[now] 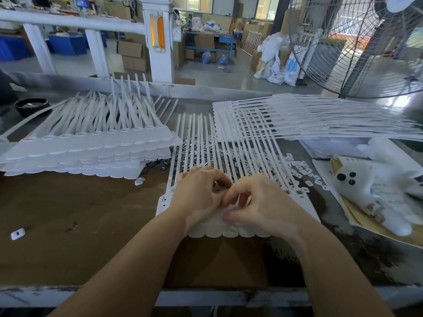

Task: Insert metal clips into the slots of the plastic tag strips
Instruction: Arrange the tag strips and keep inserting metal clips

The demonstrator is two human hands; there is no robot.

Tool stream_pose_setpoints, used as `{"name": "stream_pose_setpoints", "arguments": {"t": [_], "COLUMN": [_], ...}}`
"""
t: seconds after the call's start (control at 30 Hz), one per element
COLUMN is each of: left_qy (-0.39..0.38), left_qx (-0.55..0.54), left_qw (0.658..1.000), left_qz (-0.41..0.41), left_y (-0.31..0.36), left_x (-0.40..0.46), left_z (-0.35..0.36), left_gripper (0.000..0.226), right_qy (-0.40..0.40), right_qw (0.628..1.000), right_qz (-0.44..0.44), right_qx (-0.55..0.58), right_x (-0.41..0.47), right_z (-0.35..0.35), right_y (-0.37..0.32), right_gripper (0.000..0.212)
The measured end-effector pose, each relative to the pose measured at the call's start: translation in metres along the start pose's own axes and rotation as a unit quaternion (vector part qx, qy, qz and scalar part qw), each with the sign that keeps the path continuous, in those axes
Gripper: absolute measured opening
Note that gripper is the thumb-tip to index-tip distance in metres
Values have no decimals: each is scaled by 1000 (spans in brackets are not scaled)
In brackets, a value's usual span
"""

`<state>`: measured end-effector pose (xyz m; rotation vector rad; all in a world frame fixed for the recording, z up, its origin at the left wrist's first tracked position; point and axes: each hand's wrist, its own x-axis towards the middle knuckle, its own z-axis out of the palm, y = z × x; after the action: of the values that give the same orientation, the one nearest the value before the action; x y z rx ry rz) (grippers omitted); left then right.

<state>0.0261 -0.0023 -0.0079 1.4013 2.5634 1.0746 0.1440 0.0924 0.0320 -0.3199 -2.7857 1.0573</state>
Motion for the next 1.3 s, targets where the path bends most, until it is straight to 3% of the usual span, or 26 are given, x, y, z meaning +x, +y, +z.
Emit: {"name": "stream_pose_setpoints", "arguments": {"t": [0.27, 0.8, 1.07, 1.3], "left_qy": [1, -14, -26, -24], "left_qx": [-1, -10, -30, -30], "left_qw": [1000, 1000, 999, 999], "left_qz": [-1, -11, -16, -18], "left_y": [2, 2, 2, 0], "left_x": [-1, -1, -2, -2], "left_z": [-1, -2, -6, -9], "left_gripper": [31, 18, 20, 20], "right_qy": [16, 170, 260, 276], "right_qw": [1000, 984, 956, 933], "right_qz": [-3, 42, 119, 179], "right_qx": [0, -24, 63, 145], "right_x": [1, 1, -1, -1], "right_z": [4, 0, -9, -21], "right_y": [5, 27, 37, 45], "right_gripper": [11, 4, 16, 11]}}
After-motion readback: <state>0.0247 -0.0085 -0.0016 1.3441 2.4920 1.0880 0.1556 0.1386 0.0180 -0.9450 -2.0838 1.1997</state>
